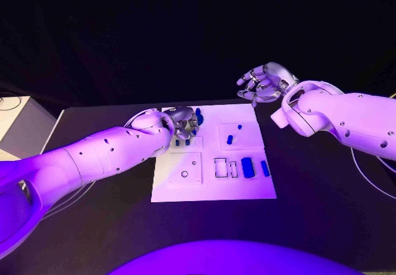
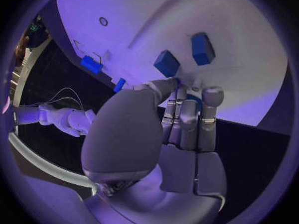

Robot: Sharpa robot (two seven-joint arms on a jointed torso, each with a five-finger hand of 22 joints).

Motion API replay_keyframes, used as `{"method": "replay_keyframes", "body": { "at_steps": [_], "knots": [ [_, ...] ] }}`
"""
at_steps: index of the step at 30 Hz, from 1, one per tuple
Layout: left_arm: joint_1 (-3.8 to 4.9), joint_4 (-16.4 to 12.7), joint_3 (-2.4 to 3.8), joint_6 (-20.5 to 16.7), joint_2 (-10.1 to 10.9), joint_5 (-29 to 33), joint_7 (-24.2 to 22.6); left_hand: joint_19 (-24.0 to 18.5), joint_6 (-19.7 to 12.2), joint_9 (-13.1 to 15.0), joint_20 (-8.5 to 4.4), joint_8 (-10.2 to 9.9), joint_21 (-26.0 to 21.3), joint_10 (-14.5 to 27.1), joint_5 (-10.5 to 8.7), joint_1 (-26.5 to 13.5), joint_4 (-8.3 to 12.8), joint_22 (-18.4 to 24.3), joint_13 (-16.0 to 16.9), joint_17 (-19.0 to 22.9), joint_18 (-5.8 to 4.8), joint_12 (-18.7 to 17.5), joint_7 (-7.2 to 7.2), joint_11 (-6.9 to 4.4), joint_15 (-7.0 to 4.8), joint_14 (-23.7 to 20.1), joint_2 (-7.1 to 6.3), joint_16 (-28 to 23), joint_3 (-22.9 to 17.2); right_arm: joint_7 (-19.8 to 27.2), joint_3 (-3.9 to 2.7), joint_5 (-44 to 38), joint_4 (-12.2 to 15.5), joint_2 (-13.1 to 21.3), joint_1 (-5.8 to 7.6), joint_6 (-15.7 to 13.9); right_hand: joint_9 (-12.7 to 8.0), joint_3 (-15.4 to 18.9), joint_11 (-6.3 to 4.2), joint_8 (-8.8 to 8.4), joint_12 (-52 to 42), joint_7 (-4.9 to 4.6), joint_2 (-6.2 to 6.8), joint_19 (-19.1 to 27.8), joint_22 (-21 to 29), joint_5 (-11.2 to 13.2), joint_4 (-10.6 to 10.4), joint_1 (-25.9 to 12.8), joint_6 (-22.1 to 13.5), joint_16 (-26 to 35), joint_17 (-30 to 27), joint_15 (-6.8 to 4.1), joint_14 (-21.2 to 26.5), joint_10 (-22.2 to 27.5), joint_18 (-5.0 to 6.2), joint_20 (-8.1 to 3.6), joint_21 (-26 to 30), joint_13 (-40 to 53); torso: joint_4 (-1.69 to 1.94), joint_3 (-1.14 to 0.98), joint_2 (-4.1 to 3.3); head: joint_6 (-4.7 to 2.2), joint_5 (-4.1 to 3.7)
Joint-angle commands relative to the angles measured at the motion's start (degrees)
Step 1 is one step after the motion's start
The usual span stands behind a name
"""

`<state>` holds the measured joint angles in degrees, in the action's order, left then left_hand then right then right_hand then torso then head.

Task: Assemble the parts on the task board

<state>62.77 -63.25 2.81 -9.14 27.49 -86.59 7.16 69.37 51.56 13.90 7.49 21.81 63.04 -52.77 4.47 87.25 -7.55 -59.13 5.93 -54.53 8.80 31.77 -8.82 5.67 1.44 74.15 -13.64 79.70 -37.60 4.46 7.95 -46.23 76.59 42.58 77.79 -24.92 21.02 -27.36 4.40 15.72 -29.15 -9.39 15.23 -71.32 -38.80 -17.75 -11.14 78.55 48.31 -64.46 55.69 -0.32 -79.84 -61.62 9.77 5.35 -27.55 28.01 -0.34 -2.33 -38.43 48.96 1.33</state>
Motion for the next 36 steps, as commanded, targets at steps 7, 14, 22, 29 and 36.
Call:
{"method": "replay_keyframes", "body": {
  "at_steps": [7,14,22,29,36],
  "knots": [
    [-0.26,0.39,-0.35,-2.68,0.02,0.06,-1.33,2.32,2.3,0.77,-1.0,-0.46,3.76,-3.96,-0.35,0.48,3.9,-3.6,0.98,-2.19,-1.6,0.36,0.42,-1.05,-0.97,2.17,1.4,1.11,-2.31,0.57,-0.02,-0.33,0.12,0.03,-0.01,0.13,-0.08,-0.11,-0.03,-0.05,0.27,-0.07,0.06,-0.42,0.12,-0.2,0.33,-0.52,0.13,-0.16,0.06,0.0,-0.38,-0.38,0.65,0.03,0.41,-0.12,0.05,0.02,0.07,-0.15,-0.07],
    [-0.27,0.17,-0.35,-6.04,0.21,1.26,-3.42,2.78,2.7,0.94,-1.06,-0.62,4.54,-4.24,-0.36,-0.15,4.23,-4.43,1.03,-2.73,-1.79,0.03,0.39,-1.04,-0.97,2.53,1.33,1.3,-2.48,0.57,-0.02,-0.33,0.12,0.03,-0.01,0.16,-0.08,-0.11,-0.03,-0.05,0.27,-0.07,0.06,-0.42,0.12,-0.2,0.33,-0.52,0.13,-0.16,0.06,0.0,-0.38,-0.38,0.65,0.03,0.41,-0.12,0.05,0.04,0.06,-0.28,0.0],
    [-0.31,-0.85,-0.29,-7.28,0.9,2.71,-4.54,2.82,3.11,1.19,-1.02,-0.97,4.83,-4.36,-0.39,-1.58,4.32,-4.71,0.96,-3.07,-1.84,-0.87,0.34,-0.95,-0.88,2.85,1.05,1.47,-2.48,0.54,-0.02,-0.33,0.09,0.05,-0.01,0.22,-0.08,-0.11,-0.03,-0.05,0.27,-0.07,0.06,-0.42,0.12,-0.2,0.33,-0.52,0.13,-0.16,0.06,0.0,-0.38,-0.38,0.65,0.03,0.41,-0.12,0.08,0.04,0.05,-0.4,0.08],
    [-0.33,-3.0,-0.04,-5.89,2.75,4.46,-4.34,2.77,3.48,1.45,-0.92,-1.17,4.89,-4.6,-0.41,-2.78,4.22,-4.78,0.93,-3.29,-1.86,-1.55,0.38,-0.91,-0.81,3.01,0.79,1.59,-2.26,0.47,-0.02,-0.34,0.07,0.14,-0.01,0.36,-0.08,-0.11,-0.03,-0.05,0.27,-0.07,0.06,-0.42,0.12,-0.2,0.33,-0.52,0.13,-0.16,0.06,0.0,-0.38,-0.38,0.65,0.03,0.41,-0.12,0.14,-0.01,0.16,-0.56,0.2],
    [-0.31,-4.42,0.38,-3.41,4.61,5.01,-3.15,2.71,3.66,1.59,-0.87,-1.24,4.84,-4.72,-0.43,-3.31,4.15,-4.75,0.92,-3.33,-1.86,-1.85,0.41,-0.92,-0.8,3.04,0.64,1.63,-2.09,0.37,-0.02,-0.39,0.05,0.27,-0.01,0.43,-0.08,-0.11,-0.03,-0.05,0.27,-0.07,0.06,-0.42,0.12,-0.2,0.33,-0.52,0.13,-0.16,0.06,0.0,-0.38,-0.38,0.65,0.03,0.41,-0.12,0.26,0.02,0.19,-0.62,0.38]
  ]
}}
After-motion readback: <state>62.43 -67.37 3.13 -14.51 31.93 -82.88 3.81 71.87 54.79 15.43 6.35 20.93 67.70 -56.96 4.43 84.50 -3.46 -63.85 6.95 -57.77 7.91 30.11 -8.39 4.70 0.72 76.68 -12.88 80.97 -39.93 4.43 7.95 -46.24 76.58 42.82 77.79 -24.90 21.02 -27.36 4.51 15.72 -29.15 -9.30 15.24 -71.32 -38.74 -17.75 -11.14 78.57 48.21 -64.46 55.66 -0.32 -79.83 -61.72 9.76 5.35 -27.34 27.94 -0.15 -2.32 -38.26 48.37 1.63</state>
